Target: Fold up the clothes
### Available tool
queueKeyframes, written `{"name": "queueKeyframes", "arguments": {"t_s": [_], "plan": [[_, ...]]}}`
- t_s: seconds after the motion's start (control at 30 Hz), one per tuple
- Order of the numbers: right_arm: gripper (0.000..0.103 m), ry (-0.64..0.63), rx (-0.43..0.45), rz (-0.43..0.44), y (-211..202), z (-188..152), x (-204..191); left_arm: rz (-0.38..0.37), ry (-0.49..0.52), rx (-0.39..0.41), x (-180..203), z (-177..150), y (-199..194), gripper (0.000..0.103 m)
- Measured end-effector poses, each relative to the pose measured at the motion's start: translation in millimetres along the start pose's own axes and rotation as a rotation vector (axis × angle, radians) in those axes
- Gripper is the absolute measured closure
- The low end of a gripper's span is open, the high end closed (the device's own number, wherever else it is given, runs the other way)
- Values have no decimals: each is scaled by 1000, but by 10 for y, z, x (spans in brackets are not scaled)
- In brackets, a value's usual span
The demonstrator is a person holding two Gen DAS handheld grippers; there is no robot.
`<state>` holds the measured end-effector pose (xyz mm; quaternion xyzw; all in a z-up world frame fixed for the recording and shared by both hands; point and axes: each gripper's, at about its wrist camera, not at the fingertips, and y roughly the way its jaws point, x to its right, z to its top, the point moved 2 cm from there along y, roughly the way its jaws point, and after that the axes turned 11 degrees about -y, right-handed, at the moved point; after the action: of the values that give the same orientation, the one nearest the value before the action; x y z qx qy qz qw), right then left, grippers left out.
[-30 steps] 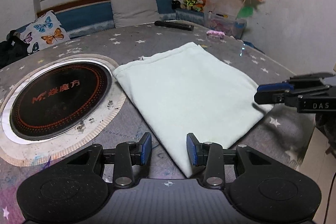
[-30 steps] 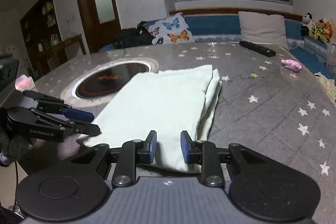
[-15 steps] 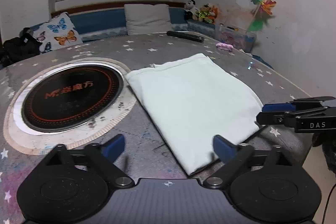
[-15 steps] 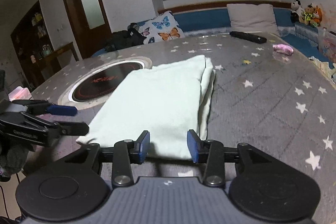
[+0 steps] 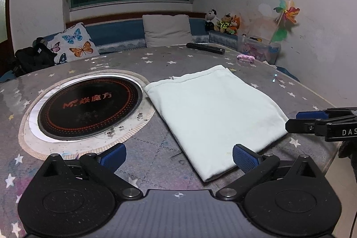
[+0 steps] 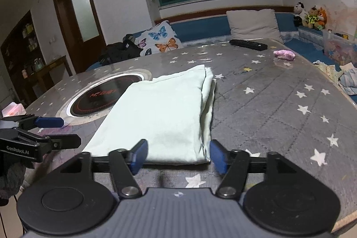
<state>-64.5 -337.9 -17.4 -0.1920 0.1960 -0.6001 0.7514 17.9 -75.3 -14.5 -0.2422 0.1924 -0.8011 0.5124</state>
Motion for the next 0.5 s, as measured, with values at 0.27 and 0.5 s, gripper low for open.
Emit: {"name": "queueKeyframes", "arguments": {"t_s": [0.27,0.5], "plan": [[12,-12,27,-29,-71,-5,-108,-1,4,2,48,-55,-59,0],[0,-34,49,-74,-147,4,-196,-1,-2,-5,50,-105,-99,0]]}}
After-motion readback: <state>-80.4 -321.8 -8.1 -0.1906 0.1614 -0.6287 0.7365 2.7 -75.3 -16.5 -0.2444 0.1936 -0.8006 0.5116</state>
